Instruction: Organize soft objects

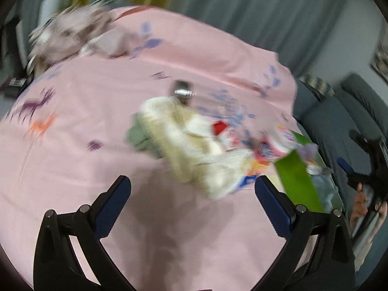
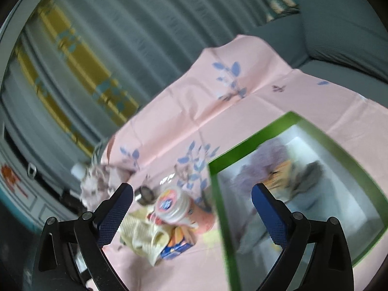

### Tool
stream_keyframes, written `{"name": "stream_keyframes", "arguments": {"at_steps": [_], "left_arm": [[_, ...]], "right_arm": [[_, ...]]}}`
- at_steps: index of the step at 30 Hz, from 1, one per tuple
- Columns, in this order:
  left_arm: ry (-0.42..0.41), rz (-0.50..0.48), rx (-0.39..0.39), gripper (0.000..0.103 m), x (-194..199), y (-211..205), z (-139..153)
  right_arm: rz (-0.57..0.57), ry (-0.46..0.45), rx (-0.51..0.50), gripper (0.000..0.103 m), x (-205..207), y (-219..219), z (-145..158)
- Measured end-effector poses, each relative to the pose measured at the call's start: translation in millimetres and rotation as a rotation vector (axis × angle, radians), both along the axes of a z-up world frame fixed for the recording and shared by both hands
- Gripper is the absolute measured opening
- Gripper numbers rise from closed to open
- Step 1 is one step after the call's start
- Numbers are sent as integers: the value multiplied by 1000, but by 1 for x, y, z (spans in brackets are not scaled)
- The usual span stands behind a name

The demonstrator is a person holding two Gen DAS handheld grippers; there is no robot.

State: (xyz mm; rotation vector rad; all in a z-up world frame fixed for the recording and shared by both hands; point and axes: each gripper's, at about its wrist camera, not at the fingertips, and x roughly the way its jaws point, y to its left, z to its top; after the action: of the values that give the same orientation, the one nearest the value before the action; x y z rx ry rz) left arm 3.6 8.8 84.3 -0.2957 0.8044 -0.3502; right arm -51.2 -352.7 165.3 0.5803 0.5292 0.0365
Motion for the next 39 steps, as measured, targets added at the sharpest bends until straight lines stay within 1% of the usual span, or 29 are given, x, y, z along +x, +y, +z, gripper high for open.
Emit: {"name": "stream_keyframes", "arguments": {"at_steps": [4,6,7,8,9,10,11,12,13,15,16,17,19,20,21,23,24,25,26,27,28,29,30,31,32,33,35,39], "left_arm": [[46,105,-37,102,5,31,-25],[83,133,-22,102,10,36,-29],[81,147,-4,102,11,38,-30],[69,158,9,102,12,39,-29],[51,177,31,102,10,40,-27],[45,185,43,102,10,41,-28],[46,184,53,102,12,42,-29],[49,179,62,102,14,42,-29],[54,179,76,102,15,42,-30],[60,177,93,102,16,44,-32],[62,173,101,102,17,44,-32],[64,172,100,102,16,45,-33],[77,177,97,102,17,47,-34],[78,182,102,102,17,46,-35],[76,188,110,102,17,46,-35],[75,199,126,102,16,46,-35],[78,197,123,102,16,46,-35],[84,188,113,102,17,46,-35],[88,182,103,102,17,46,-35],[91,179,93,102,17,47,-35],[91,180,87,102,18,48,-35],[92,183,85,102,17,48,-34],[92,184,84,102,17,49,-34],[93,185,85,102,17,50,-34],[93,185,85,102,17,49,-34],[94,188,84,102,17,50,-34],[96,194,88,102,16,50,-33],[95,188,98,102,16,47,-33]], "right_arm": [[73,39,-76,99,10,41,-1],[116,61,-119,98,15,60,-2],[150,77,-153,98,18,74,-3],[206,76,-166,98,21,88,-3],[279,57,-140,98,25,98,-3],[330,61,-110,96,27,106,-3],[374,93,-71,94,35,115,-5],[384,113,-59,91,40,120,-5],[378,142,-62,90,48,129,-6],[342,205,-130,89,63,146,-7],[315,253,-176,86,77,156,-7],[307,278,-192,84,84,161,-8],[305,361,-233,79,111,177,-12],[306,397,-249,78,123,182,-14],[302,452,-279,76,139,191,-17],[281,520,-336,73,158,202,-22],[259,567,-396,72,170,209,-27],[246,591,-435,71,177,212,-30],[230,633,-501,70,186,218,-36],[226,666,-543,67,195,222,-41],[225,692,-572,62,200,225,-46],[221,728,-605,61,205,227,-53],[215,749,-624,58,210,227,-58],[210,765,-646,58,213,228,-61],[202,779,-679,57,217,229,-64],[185,793,-734,57,221,229,-66],[167,824,-768,57,226,228,-69],[188,882,-741,57,234,223,-76]]}}
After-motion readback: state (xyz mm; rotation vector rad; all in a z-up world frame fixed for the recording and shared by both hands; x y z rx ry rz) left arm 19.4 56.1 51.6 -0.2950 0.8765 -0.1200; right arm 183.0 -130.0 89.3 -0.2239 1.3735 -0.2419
